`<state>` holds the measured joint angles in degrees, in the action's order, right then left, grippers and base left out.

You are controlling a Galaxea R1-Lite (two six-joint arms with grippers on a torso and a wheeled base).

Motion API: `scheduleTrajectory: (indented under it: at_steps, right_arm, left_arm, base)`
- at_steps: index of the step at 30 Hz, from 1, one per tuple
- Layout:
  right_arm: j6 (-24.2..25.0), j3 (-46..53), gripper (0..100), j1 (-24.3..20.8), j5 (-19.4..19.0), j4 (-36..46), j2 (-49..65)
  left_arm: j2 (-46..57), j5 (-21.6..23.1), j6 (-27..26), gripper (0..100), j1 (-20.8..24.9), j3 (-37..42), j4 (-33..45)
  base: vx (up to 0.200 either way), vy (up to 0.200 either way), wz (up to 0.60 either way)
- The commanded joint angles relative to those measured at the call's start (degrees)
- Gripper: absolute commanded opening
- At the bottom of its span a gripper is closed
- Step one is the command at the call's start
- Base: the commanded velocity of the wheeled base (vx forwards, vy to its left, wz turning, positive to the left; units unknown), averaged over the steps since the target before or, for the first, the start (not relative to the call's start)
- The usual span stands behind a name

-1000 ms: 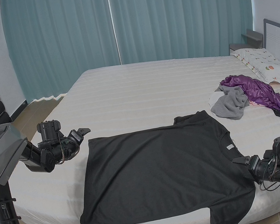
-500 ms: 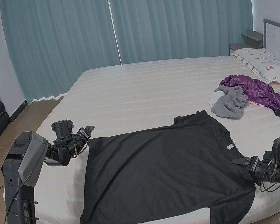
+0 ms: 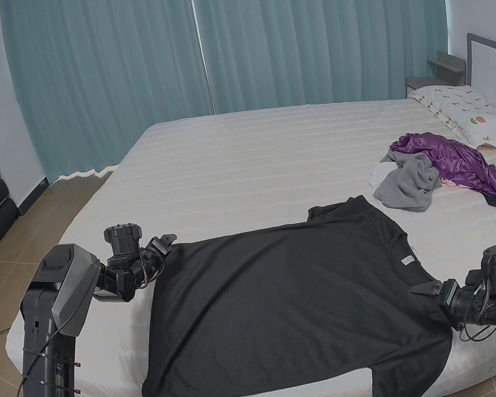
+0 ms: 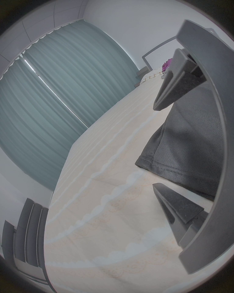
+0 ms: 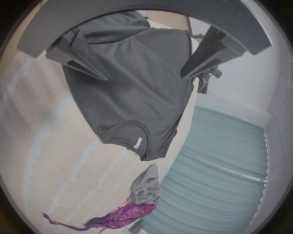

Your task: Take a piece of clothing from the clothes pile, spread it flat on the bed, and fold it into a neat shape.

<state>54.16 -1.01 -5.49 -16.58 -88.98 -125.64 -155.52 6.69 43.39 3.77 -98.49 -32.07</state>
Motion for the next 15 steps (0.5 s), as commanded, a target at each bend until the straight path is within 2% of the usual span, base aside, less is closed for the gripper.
scheduleTrajectory:
  at_steps: [1, 4, 5, 15]
  right_arm:
    - [-0.02, -0.04, 100, -0.05, -0.03, -0.85, -0.22]
    - [-0.02, -0.04, 100, -0.05, -0.03, -0.85, -0.31]
    - [-0.02, -0.04, 100, -0.05, -0.03, -0.85, -0.31]
    - [-0.02, -0.22, 100, 0.04, -0.03, -0.85, -0.40]
  left_arm:
    - [-0.31, 0.16, 0.03, 100, 0.01, -0.56, 0.26]
    - [-0.75, 0.16, -0.06, 100, 0.01, -0.83, 0.43]
    - [-0.75, 0.16, -0.06, 0, 0.01, -0.83, 0.43]
    - [-1.37, -0.63, 0.30, 0, -0.25, -2.41, -0.09]
  base:
    - [0.000, 0.000, 0.00]
    - [0.000, 0.000, 0.00]
    - [0.000, 0.000, 0.00]
    - [0.000, 0.000, 0.00]
